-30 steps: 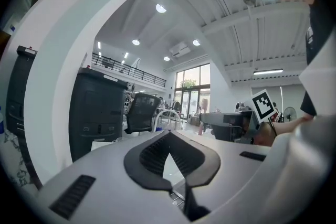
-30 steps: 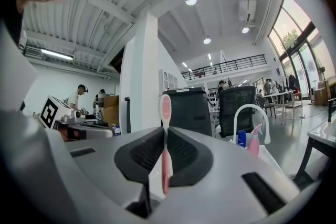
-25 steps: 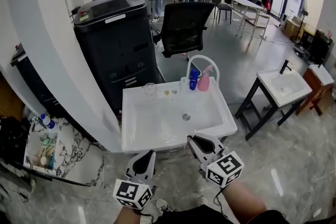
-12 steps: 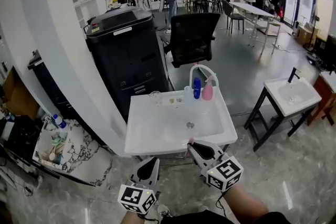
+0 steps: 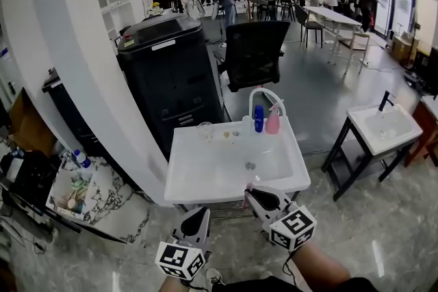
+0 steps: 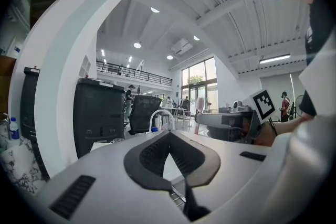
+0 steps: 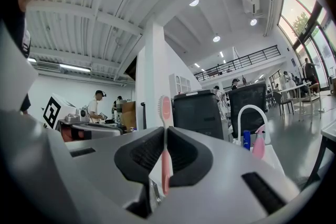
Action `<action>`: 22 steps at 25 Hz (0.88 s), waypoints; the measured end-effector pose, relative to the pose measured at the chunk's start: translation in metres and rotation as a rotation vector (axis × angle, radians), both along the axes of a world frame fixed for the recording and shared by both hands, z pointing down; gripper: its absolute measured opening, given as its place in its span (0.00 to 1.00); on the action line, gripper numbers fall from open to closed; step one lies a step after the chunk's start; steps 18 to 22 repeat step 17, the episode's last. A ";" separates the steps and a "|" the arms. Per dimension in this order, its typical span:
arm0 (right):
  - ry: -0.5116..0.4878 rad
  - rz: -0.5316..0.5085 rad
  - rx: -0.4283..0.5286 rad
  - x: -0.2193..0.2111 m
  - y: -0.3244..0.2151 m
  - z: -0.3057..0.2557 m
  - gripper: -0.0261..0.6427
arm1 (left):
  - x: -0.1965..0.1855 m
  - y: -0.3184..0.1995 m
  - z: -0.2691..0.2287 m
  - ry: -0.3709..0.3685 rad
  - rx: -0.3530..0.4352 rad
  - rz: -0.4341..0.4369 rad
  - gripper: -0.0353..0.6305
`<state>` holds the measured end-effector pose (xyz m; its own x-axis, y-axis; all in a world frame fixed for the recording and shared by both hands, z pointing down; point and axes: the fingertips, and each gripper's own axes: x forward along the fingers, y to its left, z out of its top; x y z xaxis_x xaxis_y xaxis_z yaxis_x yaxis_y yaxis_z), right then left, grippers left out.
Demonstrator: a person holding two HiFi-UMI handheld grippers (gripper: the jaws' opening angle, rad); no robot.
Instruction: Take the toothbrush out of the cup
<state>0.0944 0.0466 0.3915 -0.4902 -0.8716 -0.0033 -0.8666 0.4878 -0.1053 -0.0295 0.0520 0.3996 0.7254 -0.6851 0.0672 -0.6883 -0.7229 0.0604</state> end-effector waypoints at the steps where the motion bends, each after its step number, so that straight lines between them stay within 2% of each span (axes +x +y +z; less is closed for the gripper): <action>1: -0.001 -0.001 0.000 -0.001 0.000 0.000 0.09 | -0.001 0.000 0.000 -0.001 -0.001 -0.001 0.08; 22: -0.014 -0.014 -0.012 -0.002 -0.012 0.009 0.09 | -0.002 -0.010 0.007 -0.005 -0.012 -0.014 0.08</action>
